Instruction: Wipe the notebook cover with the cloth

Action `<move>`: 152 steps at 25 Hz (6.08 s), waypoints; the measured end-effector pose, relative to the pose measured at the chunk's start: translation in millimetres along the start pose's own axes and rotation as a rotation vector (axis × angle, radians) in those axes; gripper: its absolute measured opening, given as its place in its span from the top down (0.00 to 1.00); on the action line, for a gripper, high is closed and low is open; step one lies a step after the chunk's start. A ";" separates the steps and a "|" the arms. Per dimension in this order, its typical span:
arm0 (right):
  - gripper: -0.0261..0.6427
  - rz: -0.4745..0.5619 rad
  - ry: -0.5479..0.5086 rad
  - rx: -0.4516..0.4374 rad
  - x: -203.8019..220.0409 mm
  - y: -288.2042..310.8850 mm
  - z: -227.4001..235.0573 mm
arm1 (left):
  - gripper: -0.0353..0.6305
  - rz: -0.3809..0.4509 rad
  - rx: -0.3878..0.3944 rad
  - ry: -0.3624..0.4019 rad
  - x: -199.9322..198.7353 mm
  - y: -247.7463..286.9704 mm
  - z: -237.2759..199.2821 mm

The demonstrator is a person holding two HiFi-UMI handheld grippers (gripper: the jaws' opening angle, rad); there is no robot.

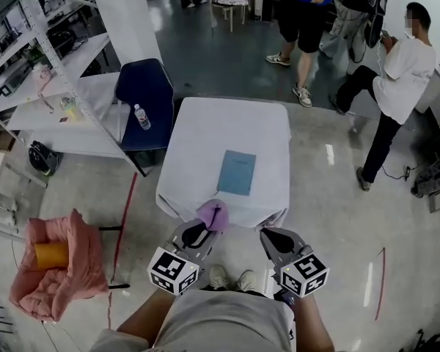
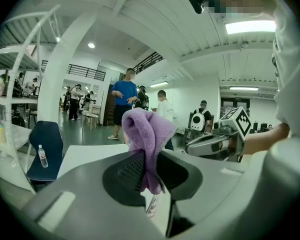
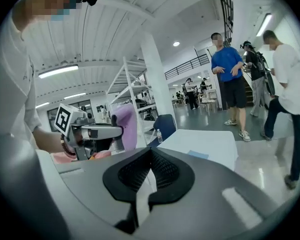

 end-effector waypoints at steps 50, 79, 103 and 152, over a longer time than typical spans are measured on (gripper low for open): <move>0.94 0.017 -0.025 -0.079 -118.4 126.6 184.4 | 0.85 0.012 -0.066 -0.008 -44.2 193.2 -117.8; 0.94 -0.023 0.022 -0.039 -140.9 176.7 220.5 | 0.85 -0.060 -0.018 -0.001 -51.1 243.4 -184.0; 0.94 -0.109 0.112 0.056 -98.1 205.9 272.3 | 0.85 -0.231 0.048 0.044 8.8 292.2 -219.3; 0.94 -0.168 0.253 0.126 12.6 211.0 305.6 | 0.85 -0.831 0.409 0.586 181.5 393.9 -215.1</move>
Point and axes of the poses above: the fingertips, and each gripper's own axes: y forward along the fingers, z to its right, x out of its underside, the point moved 7 cm from there along -y, backward along the fingers, and after that the axes turned 7 degrees about y, right-handed, at the moved point
